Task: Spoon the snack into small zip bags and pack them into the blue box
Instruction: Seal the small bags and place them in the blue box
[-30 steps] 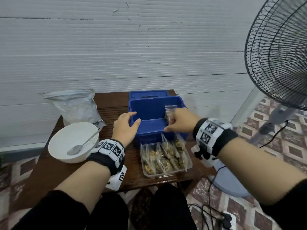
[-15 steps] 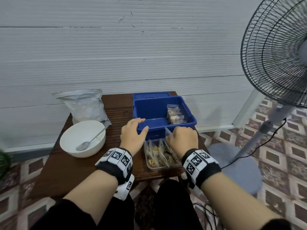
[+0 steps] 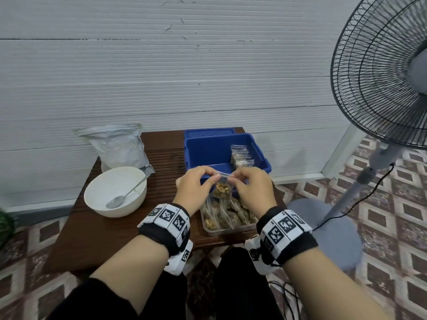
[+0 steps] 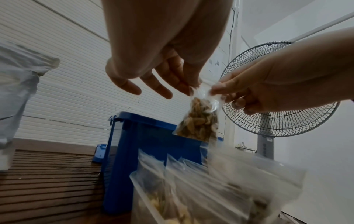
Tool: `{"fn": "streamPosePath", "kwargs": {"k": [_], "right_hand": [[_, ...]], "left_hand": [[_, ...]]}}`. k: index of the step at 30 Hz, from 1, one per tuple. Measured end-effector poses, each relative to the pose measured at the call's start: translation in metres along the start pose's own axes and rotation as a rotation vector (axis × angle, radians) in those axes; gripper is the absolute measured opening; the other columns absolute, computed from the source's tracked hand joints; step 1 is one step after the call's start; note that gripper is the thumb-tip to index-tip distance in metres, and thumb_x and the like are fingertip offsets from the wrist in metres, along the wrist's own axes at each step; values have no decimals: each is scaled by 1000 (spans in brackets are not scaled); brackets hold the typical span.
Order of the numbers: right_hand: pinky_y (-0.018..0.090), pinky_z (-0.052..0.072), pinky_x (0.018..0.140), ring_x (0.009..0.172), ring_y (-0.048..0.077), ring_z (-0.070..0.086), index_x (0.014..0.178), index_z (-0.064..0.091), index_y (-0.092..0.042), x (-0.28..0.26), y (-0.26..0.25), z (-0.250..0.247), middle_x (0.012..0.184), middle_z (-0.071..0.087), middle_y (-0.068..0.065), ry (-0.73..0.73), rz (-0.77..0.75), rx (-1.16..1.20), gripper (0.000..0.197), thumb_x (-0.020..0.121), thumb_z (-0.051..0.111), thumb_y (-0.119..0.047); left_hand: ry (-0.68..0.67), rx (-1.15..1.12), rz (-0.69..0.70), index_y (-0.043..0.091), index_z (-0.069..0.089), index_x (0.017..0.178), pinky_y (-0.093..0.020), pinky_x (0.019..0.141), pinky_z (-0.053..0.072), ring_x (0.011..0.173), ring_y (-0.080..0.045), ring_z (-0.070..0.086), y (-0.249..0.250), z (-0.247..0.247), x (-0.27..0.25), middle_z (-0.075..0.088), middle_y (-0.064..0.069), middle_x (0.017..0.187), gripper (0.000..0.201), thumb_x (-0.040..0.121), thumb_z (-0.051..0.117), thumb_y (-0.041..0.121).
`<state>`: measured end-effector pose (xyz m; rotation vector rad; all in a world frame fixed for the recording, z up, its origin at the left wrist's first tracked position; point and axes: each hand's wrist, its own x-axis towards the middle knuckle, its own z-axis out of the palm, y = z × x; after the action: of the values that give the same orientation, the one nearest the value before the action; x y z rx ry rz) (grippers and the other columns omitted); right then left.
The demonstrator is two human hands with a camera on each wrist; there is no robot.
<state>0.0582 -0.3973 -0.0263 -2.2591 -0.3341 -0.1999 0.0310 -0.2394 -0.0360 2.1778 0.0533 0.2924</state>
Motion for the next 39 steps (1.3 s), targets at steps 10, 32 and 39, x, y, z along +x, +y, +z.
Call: {"fn": "streamPosePath", "kwargs": {"k": [10, 32, 39], "right_hand": [[10, 35, 62, 65, -2, 50, 77, 65, -15, -9, -1, -3, 69, 57, -12, 35, 92, 129, 9, 86, 66, -11], [2, 40, 66, 76, -2, 54, 88, 63, -18, -8, 5, -6, 82, 60, -12, -32, 96, 262, 11, 90, 61, -8], [4, 40, 60, 66, -1, 51, 82, 62, -14, -8, 4, -10, 72, 57, -10, -32, 124, 207, 7, 89, 64, -13]], "left_hand": [[24, -69, -8, 40, 59, 73, -54, 99, 39, 98, -7, 57, -5, 0, -4, 64, 23, 86, 19, 91, 63, 35], [-2, -91, -39, 47, 66, 73, -53, 101, 40, 97, -3, 62, -13, -1, -1, 68, 30, 85, 14, 85, 69, 40], [40, -81, -5, 46, 65, 69, -54, 100, 41, 97, -6, 61, -12, -4, -1, 68, 24, 85, 19, 84, 72, 36]]}}
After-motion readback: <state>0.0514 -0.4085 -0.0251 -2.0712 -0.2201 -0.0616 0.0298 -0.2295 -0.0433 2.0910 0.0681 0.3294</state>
